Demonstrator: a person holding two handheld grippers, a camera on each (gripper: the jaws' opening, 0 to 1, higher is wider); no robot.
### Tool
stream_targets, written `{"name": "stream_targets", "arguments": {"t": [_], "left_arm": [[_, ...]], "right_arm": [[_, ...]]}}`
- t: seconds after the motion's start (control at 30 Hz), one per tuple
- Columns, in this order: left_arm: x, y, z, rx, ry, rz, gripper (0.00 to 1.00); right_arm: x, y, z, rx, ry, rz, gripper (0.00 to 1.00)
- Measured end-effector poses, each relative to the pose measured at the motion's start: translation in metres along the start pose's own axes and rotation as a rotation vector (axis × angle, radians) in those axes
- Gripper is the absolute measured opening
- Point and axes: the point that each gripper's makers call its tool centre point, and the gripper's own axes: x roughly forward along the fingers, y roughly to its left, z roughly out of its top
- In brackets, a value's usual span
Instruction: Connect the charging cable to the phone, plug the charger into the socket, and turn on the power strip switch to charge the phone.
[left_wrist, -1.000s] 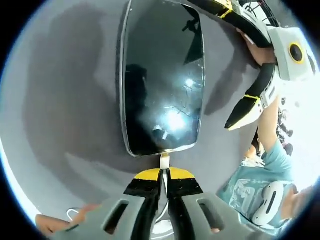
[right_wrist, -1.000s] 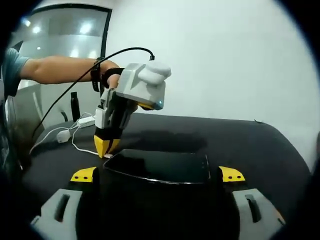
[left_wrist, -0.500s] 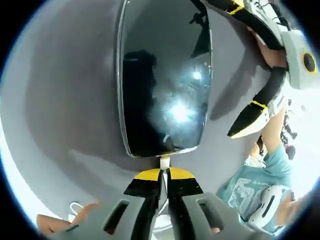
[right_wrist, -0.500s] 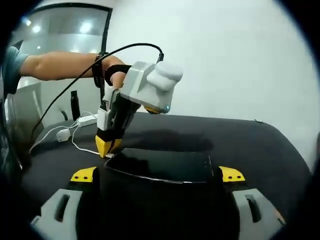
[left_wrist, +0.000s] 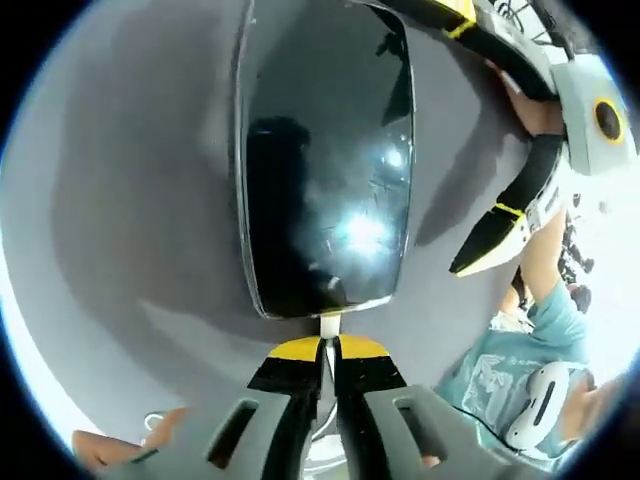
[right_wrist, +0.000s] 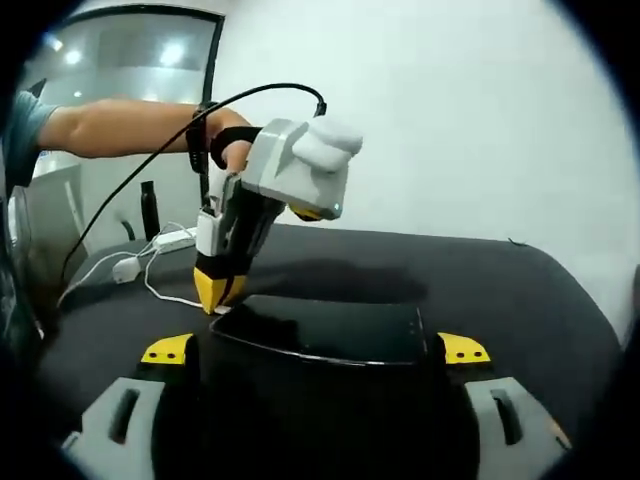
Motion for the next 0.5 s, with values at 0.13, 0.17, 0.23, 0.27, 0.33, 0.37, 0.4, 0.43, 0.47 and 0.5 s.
{"name": "stream_targets", "arguments": {"t": [0.13,0.17,0.23,0.27,0.33,0.37,0.4,0.43,0.47,0.5], "left_arm": [[0.002,0.000,0.002,0.011,0.003,-0.003,0.01],[0.002,0.000,0.002,0.016,0.002,-0.002,0.01],[0.001,0.000,0.002,0.011,0.000,0.001,0.01],[0.001,0.000,0.002,0.013,-0.004,0.004,0.01],[0.001,0.000,0.003,0.016,-0.007,0.005,0.01],[0.001,0.000,0.003,0.014,-0.009,0.004,0.01],[0.001,0.000,0.003,0.012,-0.010,0.002,0.01],[0.001,0.000,0.003,0.013,-0.012,0.002,0.01],[0.001,0.000,0.003,0.016,-0.017,-0.001,0.01],[0.001,0.000,0.003,0.016,-0.019,-0.002,0.01]], "right_arm": [[0.000,-0.001,-0.001,-0.003,0.003,-0.003,0.93],[0.000,-0.001,-0.001,-0.003,0.004,-0.004,0.93],[0.001,-0.002,-0.001,-0.005,0.004,-0.004,0.93],[0.001,-0.007,-0.001,-0.014,0.014,-0.006,0.93],[-0.001,-0.017,0.001,0.001,0.021,-0.016,0.93],[-0.001,-0.019,0.002,0.025,0.011,-0.020,0.93],[0.001,-0.021,0.002,0.027,0.020,-0.012,0.93],[0.003,-0.020,-0.002,0.021,0.045,-0.004,0.93],[0.006,-0.018,-0.011,0.009,0.098,-0.002,0.93],[0.010,-0.016,-0.016,-0.003,0.130,0.005,0.93]]}}
